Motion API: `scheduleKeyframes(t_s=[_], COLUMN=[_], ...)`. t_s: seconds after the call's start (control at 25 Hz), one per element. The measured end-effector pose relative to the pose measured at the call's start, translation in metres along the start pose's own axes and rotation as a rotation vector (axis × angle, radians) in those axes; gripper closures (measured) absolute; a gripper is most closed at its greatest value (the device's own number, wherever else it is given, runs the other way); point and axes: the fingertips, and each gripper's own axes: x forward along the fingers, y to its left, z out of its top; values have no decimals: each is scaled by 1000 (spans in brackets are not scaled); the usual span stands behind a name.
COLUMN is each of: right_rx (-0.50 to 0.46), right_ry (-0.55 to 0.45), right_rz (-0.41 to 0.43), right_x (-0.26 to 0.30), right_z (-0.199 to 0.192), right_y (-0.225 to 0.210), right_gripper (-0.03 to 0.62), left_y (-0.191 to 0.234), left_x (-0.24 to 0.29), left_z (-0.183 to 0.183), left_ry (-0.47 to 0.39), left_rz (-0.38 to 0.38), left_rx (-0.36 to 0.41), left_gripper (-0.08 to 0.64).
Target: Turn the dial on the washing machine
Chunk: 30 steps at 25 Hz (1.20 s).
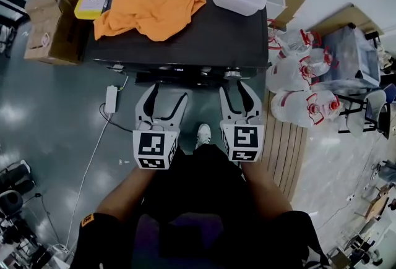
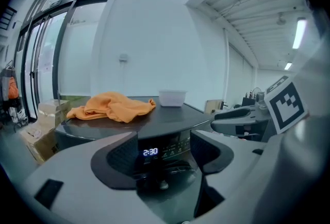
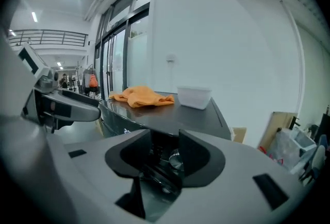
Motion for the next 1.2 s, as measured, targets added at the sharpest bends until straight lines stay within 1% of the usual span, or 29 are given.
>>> scheduleKeyframes(t_s=[0.2, 0.36, 0.44, 0.64, 0.8, 0.88, 1.04, 1.2], right_rx=[-19, -24, -33, -29, -28, -31, -21, -20], right_ry=[-30, -57, -74, -112, -161, -191, -229, -231], right_rz=[25, 32, 42, 84, 108, 121, 133, 134], right_x=[-25, -44, -54, -76, -90, -99, -113, -116], right_z=[23, 42, 51, 73, 93, 102, 110, 109], right_y=[11, 12, 14, 22, 27, 31, 37, 39], right_gripper=[469, 529, 546, 564, 569, 574, 575, 577], left_y=[-8, -17, -21, -31, -38, -42, -44, -45], left_x=[-19, -39, -47, -69, -84, -90, -100, -101], left_z=[15, 30, 36, 52, 69, 74, 77, 73], left_ry=[-2, -32, -41, -52, -87, -106, -128, -109], left_rz=[34, 37, 37, 42, 43, 41, 47, 43], left_rx=[20, -4, -24, -36, -46, -37, -14, -17], left_gripper=[241, 241, 241, 242, 242, 242, 242, 244])
